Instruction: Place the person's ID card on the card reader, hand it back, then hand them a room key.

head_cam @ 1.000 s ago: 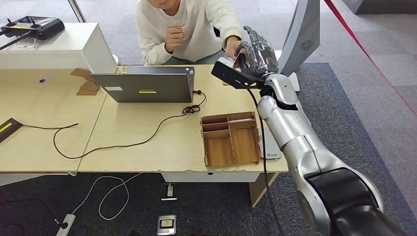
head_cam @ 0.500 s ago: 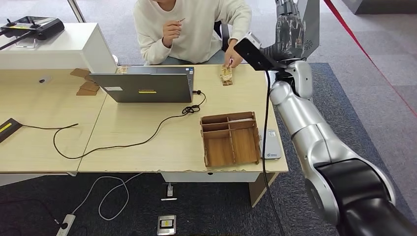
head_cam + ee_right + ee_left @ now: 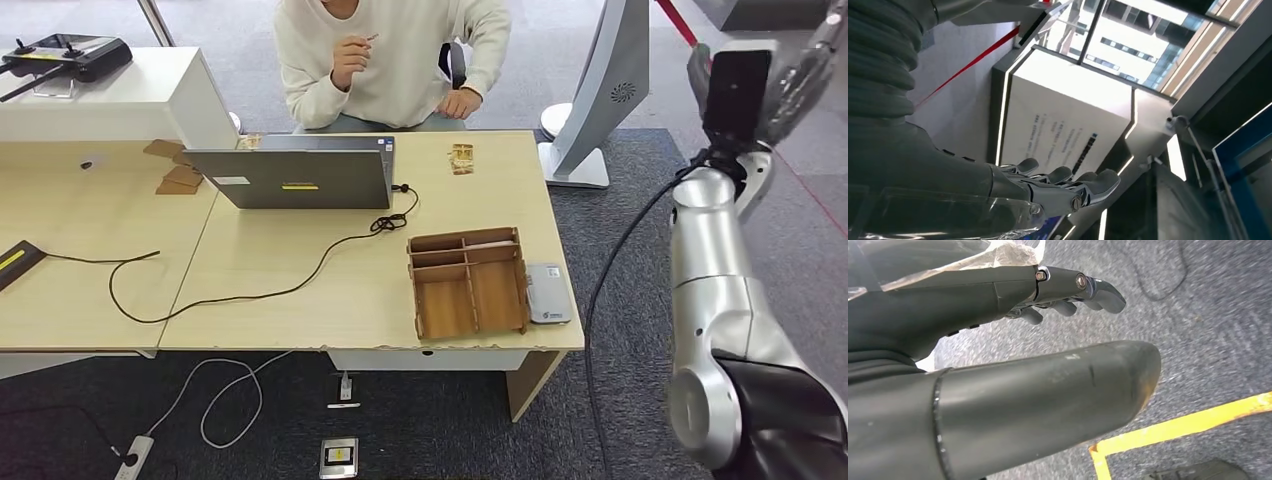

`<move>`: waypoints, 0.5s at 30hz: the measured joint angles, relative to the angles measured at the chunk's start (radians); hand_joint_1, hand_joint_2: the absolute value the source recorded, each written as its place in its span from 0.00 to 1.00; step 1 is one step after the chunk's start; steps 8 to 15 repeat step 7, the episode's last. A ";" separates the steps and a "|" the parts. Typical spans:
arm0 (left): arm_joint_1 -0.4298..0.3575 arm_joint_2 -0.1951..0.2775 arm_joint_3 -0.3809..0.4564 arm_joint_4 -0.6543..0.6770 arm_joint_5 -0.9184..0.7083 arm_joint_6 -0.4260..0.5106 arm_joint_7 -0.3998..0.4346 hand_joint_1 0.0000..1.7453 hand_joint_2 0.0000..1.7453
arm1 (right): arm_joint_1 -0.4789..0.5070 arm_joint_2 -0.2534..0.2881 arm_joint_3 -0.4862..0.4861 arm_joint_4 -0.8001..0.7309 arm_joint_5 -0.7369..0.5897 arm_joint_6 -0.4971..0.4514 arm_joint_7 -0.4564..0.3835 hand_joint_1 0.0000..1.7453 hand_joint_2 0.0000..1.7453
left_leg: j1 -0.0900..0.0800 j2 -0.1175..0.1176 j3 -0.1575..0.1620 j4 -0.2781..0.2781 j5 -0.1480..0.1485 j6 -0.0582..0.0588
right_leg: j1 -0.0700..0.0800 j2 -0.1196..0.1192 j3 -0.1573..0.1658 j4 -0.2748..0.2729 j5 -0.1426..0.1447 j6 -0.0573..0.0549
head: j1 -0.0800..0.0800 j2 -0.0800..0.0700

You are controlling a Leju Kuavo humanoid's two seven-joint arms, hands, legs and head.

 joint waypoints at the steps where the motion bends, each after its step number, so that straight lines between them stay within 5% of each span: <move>1: 0.001 0.000 0.004 0.000 0.007 -0.002 0.001 0.00 0.00 | 0.023 -0.017 -0.029 -0.006 -0.022 0.000 -0.008 0.00 1.00 | 0.000 0.000 0.000 0.000 0.000 0.000 | 0.000 0.000 0.000 0.000 0.000 0.000 | 0.000 0.000; 7: 0.004 0.000 0.022 0.000 0.025 -0.009 -0.005 0.00 0.00 | 0.162 -0.091 -0.191 -0.014 -0.097 0.000 -0.066 0.00 1.00 | 0.000 -0.001 -0.001 0.000 -0.001 0.001 | 0.000 0.000 0.000 0.000 0.000 0.000 | 0.000 0.000; 15: 0.004 0.000 0.022 0.000 0.025 -0.009 -0.005 0.00 0.00 | 0.162 -0.091 -0.191 -0.014 -0.097 0.000 -0.066 0.00 1.00 | 0.000 -0.001 -0.001 0.000 -0.001 0.001 | 0.000 0.000 0.000 0.000 0.000 0.000 | 0.000 0.000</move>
